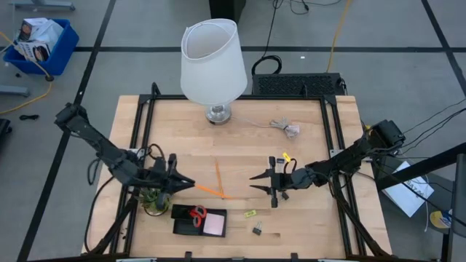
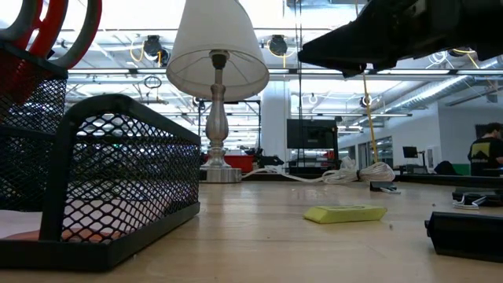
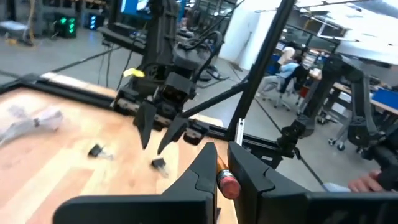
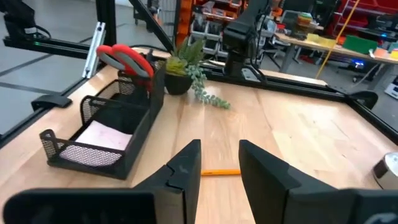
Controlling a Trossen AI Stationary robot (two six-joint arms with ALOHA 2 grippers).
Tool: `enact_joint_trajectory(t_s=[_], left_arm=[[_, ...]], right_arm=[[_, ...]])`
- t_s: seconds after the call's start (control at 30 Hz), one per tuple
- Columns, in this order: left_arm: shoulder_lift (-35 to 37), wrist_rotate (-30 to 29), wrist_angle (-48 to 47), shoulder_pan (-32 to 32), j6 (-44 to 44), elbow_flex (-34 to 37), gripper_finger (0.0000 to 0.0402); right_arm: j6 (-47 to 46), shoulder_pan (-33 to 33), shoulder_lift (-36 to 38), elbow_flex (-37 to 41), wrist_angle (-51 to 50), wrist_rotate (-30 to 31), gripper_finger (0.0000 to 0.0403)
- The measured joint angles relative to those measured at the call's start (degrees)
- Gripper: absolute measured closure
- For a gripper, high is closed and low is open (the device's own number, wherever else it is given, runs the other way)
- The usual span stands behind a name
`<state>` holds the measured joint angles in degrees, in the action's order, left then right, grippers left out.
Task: Pick and place office supplies into organizer
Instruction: Put the yellow pencil into the black desk organizer
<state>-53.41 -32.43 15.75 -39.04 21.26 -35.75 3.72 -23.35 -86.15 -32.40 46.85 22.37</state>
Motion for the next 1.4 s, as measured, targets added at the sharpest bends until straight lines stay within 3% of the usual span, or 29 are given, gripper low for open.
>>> enact_joint_trajectory(t_s=[0.27, 0.7, 0.97, 1.4], left_arm=[[5.76, -2.92, -7.43, -6.71, 6.22, -0.02, 0.0381], [8.27, -7.45, -21.0, -16.69, 18.43, -0.05, 0.0377], [8.33, -6.88, -41.06, -20.18, 28.73, -4.62, 0.0377], [8.31, -6.35, -50.53, -23.7, 26.05, -14.15, 0.0376]], right_arm=[[-0.02, 0.0, 0.0, 0.0, -0.13, 0.0, 0.0303], [-1.53, 0.11, 0.0, 0.0, -0.5, 0.0, 0.0303], [-1.55, 0.11, 0.0, 0.0, -0.54, 0.0, 0.0303], [-1.57, 0.11, 0.0, 0.02, -0.85, 0.0, 0.0303]])
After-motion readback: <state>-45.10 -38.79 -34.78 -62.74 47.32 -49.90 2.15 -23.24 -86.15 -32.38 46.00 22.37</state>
